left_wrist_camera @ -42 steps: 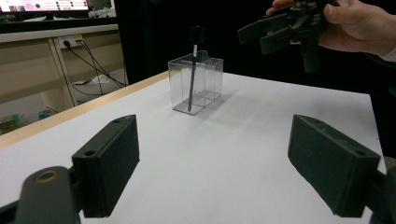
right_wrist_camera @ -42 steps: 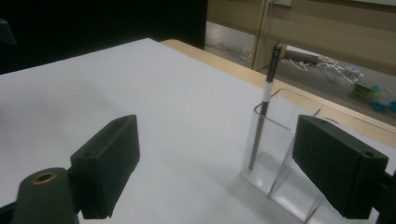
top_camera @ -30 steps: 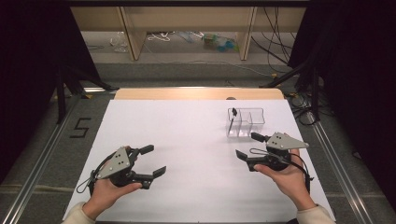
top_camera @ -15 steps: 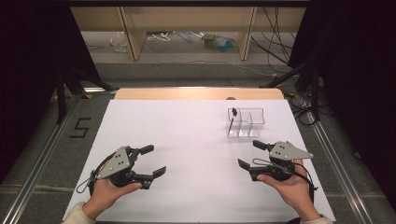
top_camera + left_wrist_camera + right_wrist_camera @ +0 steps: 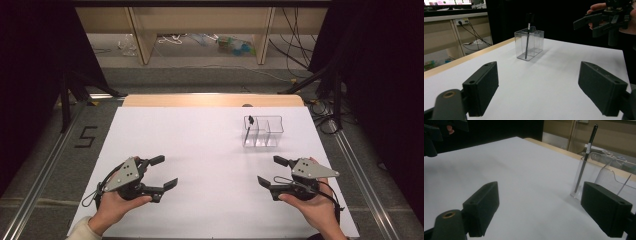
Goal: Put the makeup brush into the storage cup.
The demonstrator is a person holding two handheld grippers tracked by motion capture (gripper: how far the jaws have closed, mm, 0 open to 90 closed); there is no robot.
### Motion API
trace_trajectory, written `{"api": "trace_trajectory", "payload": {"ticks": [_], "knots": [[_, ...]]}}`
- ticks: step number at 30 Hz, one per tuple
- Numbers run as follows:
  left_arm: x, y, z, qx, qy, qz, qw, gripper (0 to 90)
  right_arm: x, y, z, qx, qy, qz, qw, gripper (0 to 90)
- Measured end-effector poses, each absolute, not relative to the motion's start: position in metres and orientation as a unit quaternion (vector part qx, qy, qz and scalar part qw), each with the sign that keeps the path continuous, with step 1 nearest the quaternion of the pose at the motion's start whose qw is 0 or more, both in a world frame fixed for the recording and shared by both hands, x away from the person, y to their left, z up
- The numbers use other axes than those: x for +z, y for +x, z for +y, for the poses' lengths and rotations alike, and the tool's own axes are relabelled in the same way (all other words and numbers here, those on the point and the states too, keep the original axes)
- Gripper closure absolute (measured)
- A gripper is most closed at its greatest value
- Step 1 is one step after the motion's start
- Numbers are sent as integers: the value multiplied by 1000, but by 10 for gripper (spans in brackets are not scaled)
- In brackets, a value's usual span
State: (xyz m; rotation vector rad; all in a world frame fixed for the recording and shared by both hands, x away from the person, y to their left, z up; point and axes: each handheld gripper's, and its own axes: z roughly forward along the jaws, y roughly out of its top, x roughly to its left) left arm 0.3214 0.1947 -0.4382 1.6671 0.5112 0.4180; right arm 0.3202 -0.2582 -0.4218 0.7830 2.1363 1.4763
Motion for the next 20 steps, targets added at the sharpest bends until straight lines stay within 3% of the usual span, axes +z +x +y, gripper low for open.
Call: {"api": "trace_trajectory", "payload": {"ticks": [20], "knots": [[-439,322,195,183,728,224,621,166,-423,317,-259,515,286,780,211,162]]}}
